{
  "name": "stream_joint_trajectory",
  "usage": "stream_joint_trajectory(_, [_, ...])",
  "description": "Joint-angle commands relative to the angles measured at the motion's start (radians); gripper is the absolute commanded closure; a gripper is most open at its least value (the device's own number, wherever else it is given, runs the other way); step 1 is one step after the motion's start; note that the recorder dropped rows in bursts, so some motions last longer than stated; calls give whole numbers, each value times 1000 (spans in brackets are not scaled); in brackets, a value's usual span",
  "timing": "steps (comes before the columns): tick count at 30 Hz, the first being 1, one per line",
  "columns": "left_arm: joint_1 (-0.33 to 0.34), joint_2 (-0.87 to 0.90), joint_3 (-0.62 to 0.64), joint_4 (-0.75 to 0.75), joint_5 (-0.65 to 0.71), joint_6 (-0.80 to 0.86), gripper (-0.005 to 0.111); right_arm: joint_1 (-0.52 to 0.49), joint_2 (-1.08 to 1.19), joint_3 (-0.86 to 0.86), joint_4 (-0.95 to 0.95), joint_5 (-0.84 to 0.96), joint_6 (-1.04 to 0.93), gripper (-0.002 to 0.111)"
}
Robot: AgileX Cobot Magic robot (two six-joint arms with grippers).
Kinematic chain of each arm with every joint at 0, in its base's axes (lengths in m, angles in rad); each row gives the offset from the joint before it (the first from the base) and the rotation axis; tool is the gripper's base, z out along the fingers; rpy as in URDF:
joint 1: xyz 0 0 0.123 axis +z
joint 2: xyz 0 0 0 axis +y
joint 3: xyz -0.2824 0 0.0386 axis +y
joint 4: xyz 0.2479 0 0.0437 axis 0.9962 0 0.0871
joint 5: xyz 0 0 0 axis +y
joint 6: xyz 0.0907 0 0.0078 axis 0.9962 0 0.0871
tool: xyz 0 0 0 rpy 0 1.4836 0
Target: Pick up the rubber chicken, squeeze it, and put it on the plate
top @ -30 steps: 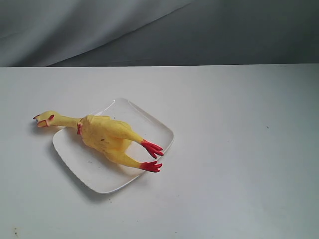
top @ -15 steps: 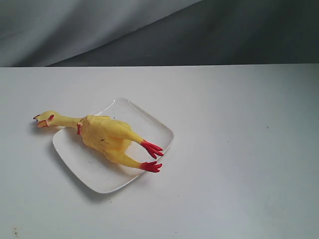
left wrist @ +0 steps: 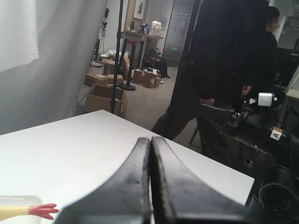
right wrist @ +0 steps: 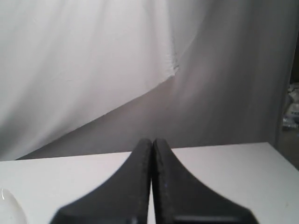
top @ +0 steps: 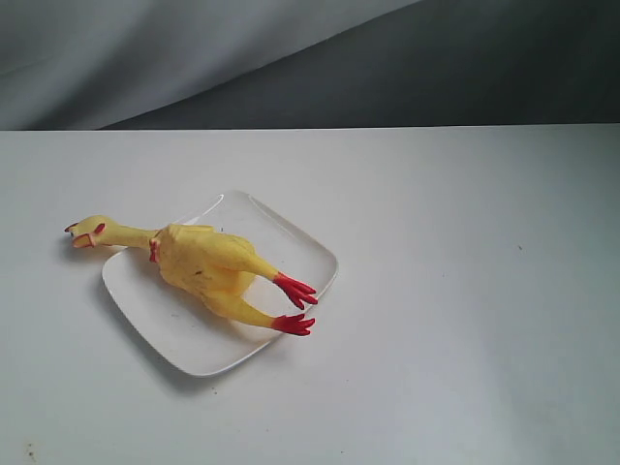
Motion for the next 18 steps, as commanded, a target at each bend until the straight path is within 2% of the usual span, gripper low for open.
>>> stream_joint_trajectory(1, [-3,-3,2,-3,7,-22,107,-10,-6,19,-18,13,73,108])
stream_joint_trajectory(18, [-3,-3,2,-3,7,-22,107,-10,-6,19,-256,312,137,108])
